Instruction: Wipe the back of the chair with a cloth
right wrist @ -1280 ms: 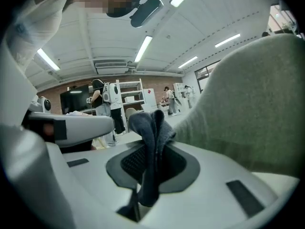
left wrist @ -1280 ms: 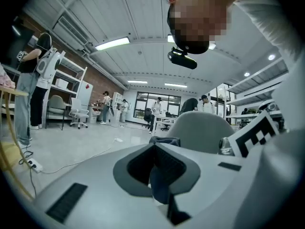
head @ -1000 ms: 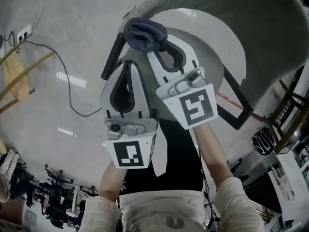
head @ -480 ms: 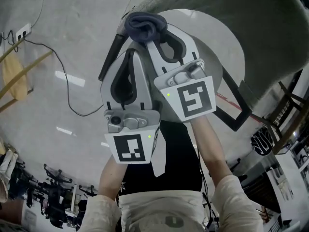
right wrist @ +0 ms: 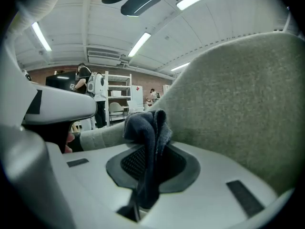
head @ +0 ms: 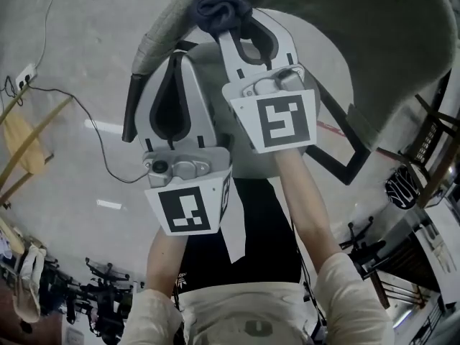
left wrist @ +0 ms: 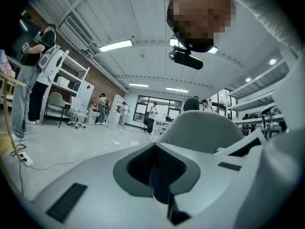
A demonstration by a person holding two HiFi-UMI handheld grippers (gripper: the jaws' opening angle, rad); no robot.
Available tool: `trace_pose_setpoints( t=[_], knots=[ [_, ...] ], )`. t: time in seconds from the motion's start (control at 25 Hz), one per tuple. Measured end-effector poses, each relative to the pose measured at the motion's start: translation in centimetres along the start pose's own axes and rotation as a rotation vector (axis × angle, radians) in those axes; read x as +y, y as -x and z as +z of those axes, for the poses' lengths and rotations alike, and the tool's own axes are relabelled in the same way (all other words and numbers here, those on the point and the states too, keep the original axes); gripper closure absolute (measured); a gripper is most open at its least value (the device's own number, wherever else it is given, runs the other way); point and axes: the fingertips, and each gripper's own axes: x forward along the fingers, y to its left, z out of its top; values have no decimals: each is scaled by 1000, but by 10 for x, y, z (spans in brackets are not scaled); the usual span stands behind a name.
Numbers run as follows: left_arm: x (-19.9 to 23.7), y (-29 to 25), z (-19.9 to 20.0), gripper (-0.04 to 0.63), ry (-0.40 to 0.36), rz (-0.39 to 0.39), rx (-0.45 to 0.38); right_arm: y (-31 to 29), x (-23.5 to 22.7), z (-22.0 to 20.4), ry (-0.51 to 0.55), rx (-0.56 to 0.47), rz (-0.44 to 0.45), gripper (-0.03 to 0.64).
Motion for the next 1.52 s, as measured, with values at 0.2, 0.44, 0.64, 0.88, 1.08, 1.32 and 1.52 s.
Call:
trace_pose_setpoints(
  t=[0.2,0.44,0.64,0.88,1.08,1.32,1.52],
  knots=[
    [-31,-21,-9,580,-22,-97,29,12,-49,0,-37,-26,-173,557],
    [-79,-43,-21,580,-56,-248,71,51,-115,-6,-123,-47,-455,557],
    [-130,-52,-26,580,-76,-417,89,101,-159,-14,-170,-64,-650,557],
    [-183,-45,-37,580,-115,-595,117,174,-191,-23,-175,-96,-893,557],
    [-213,-37,-48,580,-153,-757,135,233,-195,-34,-202,-129,-1123,557],
    [-244,-27,-55,580,-180,-867,145,288,-180,-45,-183,-112,-1361,557],
    [-273,-12,-66,580,-170,-938,164,320,-159,-66,-237,-60,-1437,557]
  ],
)
